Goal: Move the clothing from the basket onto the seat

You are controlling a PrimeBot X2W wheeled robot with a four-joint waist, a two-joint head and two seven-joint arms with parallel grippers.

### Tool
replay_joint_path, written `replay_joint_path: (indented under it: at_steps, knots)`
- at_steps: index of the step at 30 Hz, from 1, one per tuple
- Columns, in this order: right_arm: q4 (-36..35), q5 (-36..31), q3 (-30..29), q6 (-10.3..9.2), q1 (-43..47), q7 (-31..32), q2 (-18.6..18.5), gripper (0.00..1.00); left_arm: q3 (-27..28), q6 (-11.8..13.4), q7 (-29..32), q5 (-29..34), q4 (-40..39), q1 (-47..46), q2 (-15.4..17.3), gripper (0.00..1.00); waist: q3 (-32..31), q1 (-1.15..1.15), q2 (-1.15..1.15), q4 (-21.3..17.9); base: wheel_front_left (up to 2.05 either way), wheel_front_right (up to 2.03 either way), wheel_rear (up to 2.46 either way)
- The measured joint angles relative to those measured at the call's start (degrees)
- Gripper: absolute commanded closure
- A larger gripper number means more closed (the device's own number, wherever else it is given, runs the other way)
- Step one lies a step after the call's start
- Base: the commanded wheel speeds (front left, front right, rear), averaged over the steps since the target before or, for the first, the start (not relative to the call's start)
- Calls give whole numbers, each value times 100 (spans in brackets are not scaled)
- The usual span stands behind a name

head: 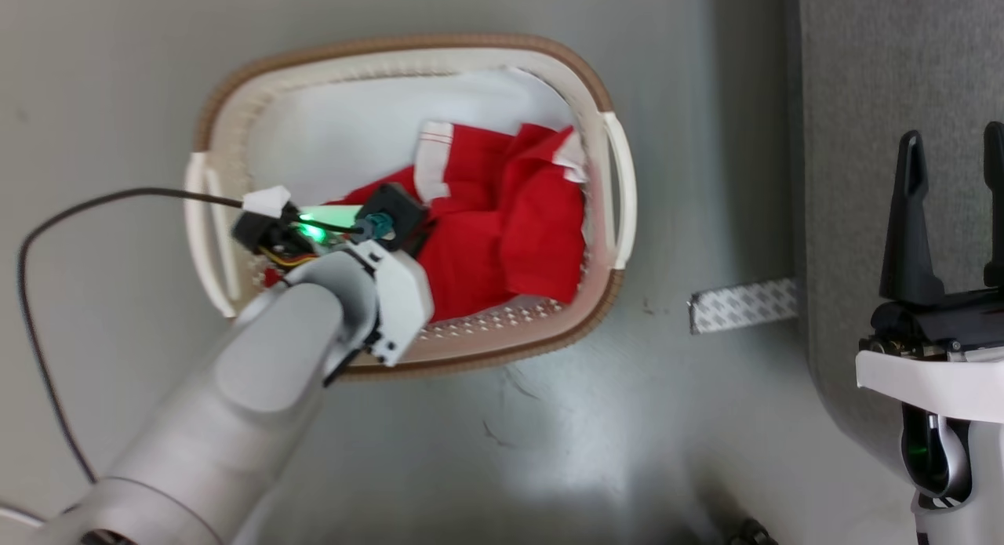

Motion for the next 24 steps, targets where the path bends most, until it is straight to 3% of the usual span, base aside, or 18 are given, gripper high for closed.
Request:
replay_joint_path:
  at_steps: [6,13,24]
  knots:
    - [232,-192,-111,0,119,1,2,0,283,58,-812,-454,16,312,-365,100,-595,0,0,314,0,0,0]
    - [632,-245,-64,0,553,0,4,0,398,77,-1134,-815,-32,918,-544,100,-1744,-1,0,651,0,0,0]
    - [1154,-16,296,0,1544,0,1,0,755,533,-1107,-1370,-1092,1950,-391,100,-3893,-4,0,1121,0,0,0]
